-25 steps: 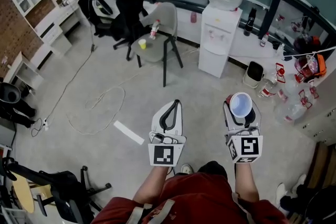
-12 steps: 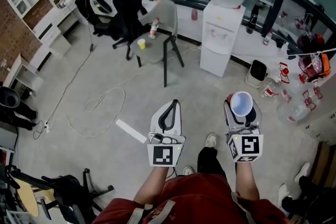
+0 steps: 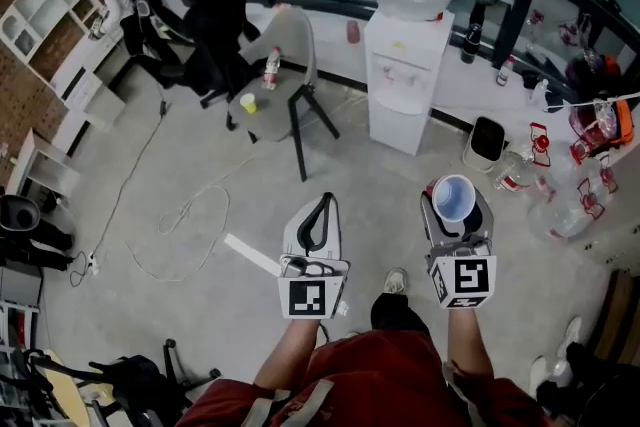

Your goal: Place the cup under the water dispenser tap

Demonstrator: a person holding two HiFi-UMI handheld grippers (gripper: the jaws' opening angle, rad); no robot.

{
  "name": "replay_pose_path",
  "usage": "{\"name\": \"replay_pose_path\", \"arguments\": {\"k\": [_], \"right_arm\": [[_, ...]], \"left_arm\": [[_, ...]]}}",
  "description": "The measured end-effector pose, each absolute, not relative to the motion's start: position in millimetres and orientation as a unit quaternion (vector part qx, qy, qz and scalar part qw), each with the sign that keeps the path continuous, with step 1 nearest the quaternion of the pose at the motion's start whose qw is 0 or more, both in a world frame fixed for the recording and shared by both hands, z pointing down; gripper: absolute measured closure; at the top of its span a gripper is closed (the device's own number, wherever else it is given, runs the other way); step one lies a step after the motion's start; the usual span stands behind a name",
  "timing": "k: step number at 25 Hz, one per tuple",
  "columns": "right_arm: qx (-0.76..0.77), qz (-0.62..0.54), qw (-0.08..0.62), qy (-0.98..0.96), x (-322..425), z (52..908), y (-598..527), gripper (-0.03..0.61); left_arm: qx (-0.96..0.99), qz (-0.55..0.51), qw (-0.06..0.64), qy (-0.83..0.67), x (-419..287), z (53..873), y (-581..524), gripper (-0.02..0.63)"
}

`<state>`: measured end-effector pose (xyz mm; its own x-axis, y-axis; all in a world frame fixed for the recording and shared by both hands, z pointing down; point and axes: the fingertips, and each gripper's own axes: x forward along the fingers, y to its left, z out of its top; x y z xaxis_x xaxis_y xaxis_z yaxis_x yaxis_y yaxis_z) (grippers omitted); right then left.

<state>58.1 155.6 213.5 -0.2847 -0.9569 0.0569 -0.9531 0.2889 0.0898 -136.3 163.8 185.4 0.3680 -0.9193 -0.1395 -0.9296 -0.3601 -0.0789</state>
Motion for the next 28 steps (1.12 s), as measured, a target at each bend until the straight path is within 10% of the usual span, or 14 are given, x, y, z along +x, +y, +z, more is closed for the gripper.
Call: {"name": "replay_pose_path", "arguments": {"k": [28], "right_arm": [[0.581, 0.041, 0.065, -0.810, 164, 282, -72, 0.290]], "left_arm": [[-0.825, -0.008, 0.056, 0.563, -20, 236, -73, 0.615]]}}
